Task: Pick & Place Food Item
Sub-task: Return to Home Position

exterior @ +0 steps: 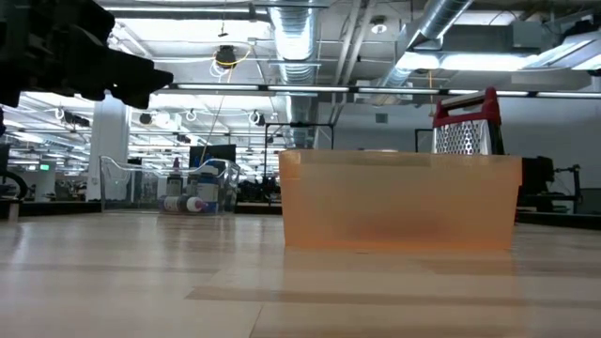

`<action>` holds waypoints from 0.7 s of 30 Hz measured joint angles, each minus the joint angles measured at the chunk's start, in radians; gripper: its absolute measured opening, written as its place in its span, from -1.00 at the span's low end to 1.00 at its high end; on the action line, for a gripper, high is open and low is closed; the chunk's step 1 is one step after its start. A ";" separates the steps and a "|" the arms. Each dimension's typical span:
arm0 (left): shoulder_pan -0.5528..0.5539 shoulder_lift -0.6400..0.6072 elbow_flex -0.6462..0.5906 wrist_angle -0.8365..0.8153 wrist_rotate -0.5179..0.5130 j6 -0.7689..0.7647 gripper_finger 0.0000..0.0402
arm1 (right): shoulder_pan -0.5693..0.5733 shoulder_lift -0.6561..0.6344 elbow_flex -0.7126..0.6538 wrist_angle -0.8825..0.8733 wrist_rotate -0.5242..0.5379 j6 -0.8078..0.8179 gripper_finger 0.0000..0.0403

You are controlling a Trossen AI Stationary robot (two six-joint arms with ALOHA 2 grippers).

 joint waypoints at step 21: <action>-0.027 0.031 0.000 -0.036 0.027 -0.097 -0.04 | 0.053 -0.118 -0.343 0.543 -0.076 -0.169 -0.12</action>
